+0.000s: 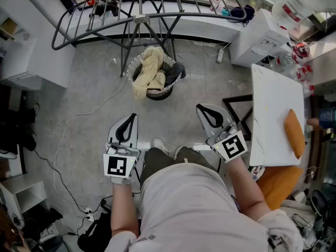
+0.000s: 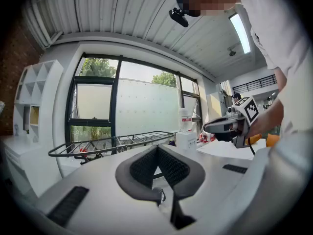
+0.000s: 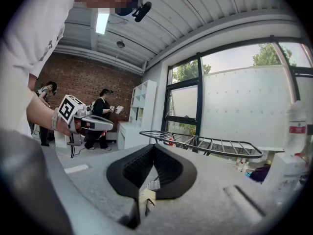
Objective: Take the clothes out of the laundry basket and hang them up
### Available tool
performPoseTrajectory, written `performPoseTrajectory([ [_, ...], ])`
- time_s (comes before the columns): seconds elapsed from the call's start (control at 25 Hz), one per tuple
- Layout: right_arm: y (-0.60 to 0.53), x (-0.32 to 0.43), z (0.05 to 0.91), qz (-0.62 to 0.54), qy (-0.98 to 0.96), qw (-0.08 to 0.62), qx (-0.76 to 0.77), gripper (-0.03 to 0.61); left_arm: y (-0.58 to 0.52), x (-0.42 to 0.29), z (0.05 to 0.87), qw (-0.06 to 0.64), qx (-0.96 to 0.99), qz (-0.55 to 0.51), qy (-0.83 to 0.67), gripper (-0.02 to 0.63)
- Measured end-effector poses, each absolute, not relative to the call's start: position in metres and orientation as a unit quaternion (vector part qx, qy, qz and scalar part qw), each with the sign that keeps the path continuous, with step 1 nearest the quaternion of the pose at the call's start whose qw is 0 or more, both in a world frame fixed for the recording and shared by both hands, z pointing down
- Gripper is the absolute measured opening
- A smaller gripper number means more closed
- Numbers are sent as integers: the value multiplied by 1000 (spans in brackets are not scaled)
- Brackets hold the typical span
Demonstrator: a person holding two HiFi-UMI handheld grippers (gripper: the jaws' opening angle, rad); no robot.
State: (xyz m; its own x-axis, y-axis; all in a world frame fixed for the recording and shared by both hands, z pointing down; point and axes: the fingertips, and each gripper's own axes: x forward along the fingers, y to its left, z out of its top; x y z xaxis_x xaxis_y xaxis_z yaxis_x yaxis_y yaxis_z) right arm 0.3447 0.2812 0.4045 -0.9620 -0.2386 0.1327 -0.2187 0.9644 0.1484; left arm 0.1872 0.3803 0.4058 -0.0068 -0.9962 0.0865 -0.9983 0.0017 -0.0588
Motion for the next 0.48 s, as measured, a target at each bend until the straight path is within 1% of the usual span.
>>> performPoseTrajectory([
  [0.48, 248, 286, 415, -36, -987, 87, 128, 8, 350, 130, 433, 38, 717, 42, -694, 2],
])
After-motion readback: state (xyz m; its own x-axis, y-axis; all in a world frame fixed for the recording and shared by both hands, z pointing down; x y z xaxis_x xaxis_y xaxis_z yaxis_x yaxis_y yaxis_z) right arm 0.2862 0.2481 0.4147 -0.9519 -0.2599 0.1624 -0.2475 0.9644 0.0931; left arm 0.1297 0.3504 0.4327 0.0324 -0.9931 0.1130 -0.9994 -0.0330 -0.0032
